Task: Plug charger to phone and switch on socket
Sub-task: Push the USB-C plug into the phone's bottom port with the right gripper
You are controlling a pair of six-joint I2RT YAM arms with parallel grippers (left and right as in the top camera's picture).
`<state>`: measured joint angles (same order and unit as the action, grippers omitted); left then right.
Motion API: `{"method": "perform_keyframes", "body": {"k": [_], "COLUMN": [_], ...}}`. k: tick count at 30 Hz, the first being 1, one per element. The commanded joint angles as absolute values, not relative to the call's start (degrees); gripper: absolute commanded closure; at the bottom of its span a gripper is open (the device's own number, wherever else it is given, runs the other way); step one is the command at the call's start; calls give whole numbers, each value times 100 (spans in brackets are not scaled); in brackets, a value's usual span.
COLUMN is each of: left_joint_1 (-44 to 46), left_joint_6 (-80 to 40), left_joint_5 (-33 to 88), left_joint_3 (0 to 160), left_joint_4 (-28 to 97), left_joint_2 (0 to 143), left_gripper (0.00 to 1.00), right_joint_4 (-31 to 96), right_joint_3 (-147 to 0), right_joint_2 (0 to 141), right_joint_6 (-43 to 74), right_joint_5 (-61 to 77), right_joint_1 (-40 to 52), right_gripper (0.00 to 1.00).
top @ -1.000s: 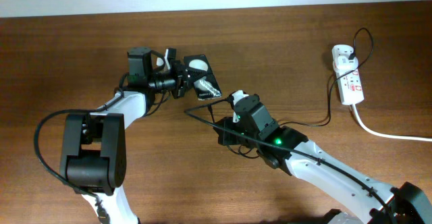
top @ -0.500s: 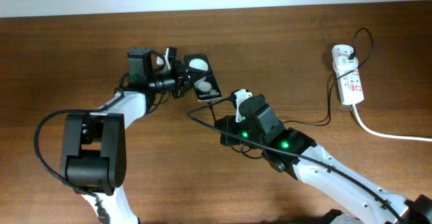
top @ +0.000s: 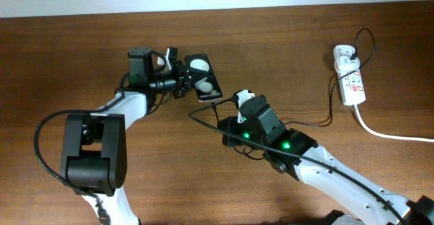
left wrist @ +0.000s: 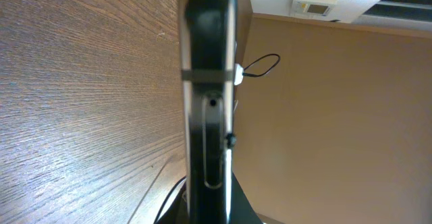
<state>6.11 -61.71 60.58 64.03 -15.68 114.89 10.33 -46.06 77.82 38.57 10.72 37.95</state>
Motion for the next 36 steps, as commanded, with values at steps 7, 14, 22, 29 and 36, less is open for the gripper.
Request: {"method": "perform_keyframes", "body": {"k": [7, 14, 22, 29, 36], "left_joint_1": [624, 624, 626, 626, 635], "left_joint_6": [-6213, -6230, -6342, -6340, -6337], "left_joint_5": [6169, 6187, 6191, 6208, 6206], "left_joint_3": [6455, 6455, 6455, 6455, 6455], "left_joint_4": [-1599, -1579, -1579, -1581, -1581], "left_joint_2": [11476, 11476, 11476, 11476, 11476], "left_gripper": [100, 100, 100, 100, 100], "right_joint_4": [1052, 1055, 1052, 1039, 875], "right_joint_3": [-4617, -4617, -4617, -4617, -4617], "right_joint_2": [7725, 7730, 7730, 7730, 7946], "right_joint_6": [3839, 3948, 3994, 4099, 4101], "right_joint_5": [1175, 1070, 1070, 985, 1125], "right_joint_1": [3780, 3778, 3778, 3774, 3774], "right_gripper": [96, 96, 96, 96, 96]}}
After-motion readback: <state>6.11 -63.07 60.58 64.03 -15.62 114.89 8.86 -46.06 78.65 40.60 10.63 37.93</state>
